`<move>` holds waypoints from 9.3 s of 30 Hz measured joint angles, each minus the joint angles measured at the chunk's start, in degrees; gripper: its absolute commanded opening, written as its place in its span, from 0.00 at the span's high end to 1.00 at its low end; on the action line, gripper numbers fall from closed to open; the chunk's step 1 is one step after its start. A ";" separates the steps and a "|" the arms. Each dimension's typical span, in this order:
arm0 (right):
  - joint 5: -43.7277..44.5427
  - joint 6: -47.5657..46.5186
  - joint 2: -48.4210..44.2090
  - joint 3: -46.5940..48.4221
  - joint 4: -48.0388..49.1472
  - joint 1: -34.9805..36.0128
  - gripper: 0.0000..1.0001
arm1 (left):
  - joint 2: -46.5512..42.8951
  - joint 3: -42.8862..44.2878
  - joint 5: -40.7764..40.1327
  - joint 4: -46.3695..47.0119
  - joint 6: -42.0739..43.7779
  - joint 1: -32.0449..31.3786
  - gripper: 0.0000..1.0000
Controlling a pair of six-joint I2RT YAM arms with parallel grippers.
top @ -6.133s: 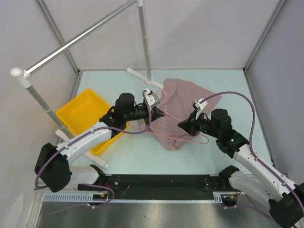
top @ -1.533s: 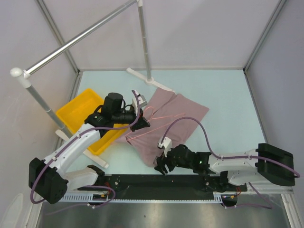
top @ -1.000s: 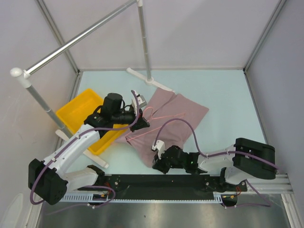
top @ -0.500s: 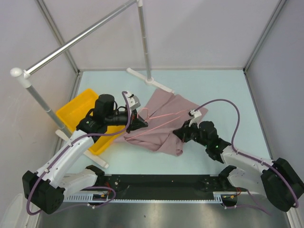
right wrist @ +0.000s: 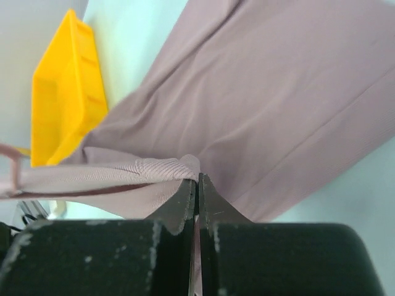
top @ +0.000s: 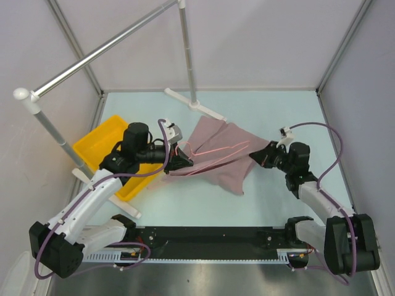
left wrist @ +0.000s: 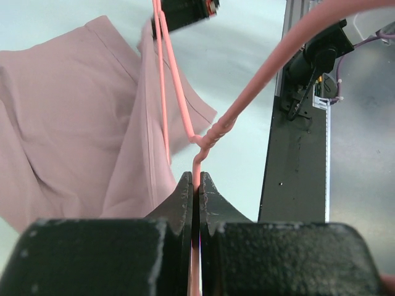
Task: Place the tank top on the hanger
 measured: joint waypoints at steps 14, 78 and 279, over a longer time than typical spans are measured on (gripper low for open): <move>-9.09 0.81 3.37 13.94 -7.67 -7.58 1.00 | 1.73 0.00 -0.72 -0.66 0.42 -1.01 1.00; -12.52 -37.59 -10.14 43.01 -55.95 15.58 0.24 | -1.42 1.57 7.89 -8.61 5.14 -0.28 1.00; -0.85 -21.33 64.67 121.26 -44.61 18.21 1.00 | -13.94 -5.22 -25.70 2.60 -8.15 22.23 0.01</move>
